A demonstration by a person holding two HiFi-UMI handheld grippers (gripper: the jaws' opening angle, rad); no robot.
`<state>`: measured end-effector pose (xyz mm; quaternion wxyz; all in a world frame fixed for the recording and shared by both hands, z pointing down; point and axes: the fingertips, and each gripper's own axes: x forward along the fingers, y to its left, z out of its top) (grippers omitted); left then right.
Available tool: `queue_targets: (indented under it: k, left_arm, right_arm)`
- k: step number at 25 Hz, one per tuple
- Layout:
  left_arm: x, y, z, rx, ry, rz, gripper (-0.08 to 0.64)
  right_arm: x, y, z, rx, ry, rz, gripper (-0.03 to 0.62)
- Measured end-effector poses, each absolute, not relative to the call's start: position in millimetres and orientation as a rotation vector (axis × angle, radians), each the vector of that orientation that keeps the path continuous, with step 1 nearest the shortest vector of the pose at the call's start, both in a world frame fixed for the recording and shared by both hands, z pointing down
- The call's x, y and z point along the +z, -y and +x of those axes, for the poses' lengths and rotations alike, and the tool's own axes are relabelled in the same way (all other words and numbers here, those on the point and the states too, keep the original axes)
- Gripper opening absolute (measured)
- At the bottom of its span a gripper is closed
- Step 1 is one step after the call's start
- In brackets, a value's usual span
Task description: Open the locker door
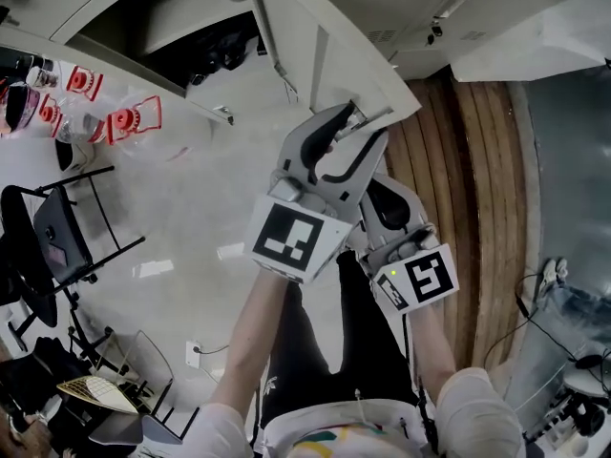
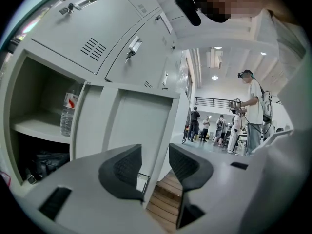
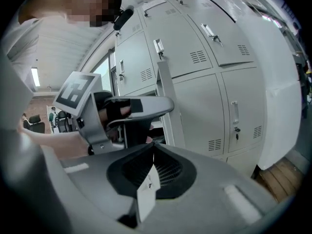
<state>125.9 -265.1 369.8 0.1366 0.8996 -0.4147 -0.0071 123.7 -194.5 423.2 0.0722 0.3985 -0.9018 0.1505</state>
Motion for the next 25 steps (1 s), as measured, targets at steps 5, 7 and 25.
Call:
queue_targets:
  k: [5,7,25]
  left_arm:
    - [341,255,113,-0.061,1.214,2.616,0.161]
    - [328,253,106,-0.067,1.227,2.618,0.161]
    - [166,187,-14,-0.243,1.729,2.414,0.16]
  right_arm:
    - [379,206,109,0.409,2.76,1.256,0.003]
    - [360,211,102,0.381,2.782,1.271,0.003]
    - [188,191,93,-0.08,2.613,1.472,0.003]
